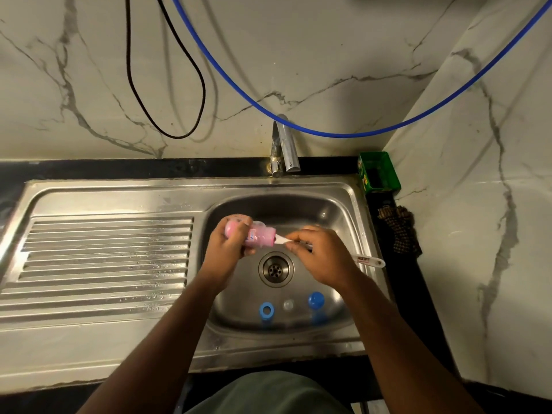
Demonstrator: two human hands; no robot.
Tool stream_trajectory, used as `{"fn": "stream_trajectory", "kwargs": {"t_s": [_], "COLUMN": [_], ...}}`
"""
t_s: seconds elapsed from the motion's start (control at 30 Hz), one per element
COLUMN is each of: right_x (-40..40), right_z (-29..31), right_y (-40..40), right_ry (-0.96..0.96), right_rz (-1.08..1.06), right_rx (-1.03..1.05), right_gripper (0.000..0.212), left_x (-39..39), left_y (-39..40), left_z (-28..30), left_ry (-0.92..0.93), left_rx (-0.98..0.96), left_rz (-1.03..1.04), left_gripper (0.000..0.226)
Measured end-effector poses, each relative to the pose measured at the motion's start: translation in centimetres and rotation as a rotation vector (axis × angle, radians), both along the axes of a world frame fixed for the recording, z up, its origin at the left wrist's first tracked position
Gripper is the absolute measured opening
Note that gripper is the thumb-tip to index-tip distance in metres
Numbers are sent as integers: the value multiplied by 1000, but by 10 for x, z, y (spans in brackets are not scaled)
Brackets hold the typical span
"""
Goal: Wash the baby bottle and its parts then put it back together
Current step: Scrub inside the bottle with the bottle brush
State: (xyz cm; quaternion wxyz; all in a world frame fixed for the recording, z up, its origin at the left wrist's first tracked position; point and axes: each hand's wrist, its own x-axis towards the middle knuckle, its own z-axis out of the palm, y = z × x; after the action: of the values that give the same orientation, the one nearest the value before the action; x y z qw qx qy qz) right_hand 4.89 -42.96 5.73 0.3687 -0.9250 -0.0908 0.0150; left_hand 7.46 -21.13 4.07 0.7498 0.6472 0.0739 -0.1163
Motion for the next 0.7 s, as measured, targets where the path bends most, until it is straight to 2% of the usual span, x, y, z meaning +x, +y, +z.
{"fn": "stream_trajectory", "kwargs": {"t_s": [0.07, 0.13, 0.23, 0.33, 0.47, 0.6, 0.7], "right_x": [-1, -3, -9, -12, -12, -13, -8], "right_z": [-2, -1, -4, -10, -11, -23, -21], "right_y": [5, -7, -23, -12, -16, -3, -15], "right_ry": [-15, -3, -102, -103, -50, -117, -250], "right_rz": [29, 0, -62, -28, -15, -51, -92], "right_rx": [-29, -36, -140, -178, -230, -250, -265], "right_gripper": [19, 21, 16, 28, 44, 26, 17], "left_x": [-1, 1, 1, -3, 1, 2, 2], "left_y": [-2, 3, 4, -1, 11, 7, 11], "left_z": [-1, 1, 2, -5, -9, -7, -6], "left_ry": [-17, -4, 41, 57, 55, 90, 107], "left_rx": [31, 6, -4, 7, 87, 124, 118], "left_rz": [-55, -24, 28, 26, 59, -17, 35], "left_gripper": [19, 22, 21, 16, 23, 18, 25]}}
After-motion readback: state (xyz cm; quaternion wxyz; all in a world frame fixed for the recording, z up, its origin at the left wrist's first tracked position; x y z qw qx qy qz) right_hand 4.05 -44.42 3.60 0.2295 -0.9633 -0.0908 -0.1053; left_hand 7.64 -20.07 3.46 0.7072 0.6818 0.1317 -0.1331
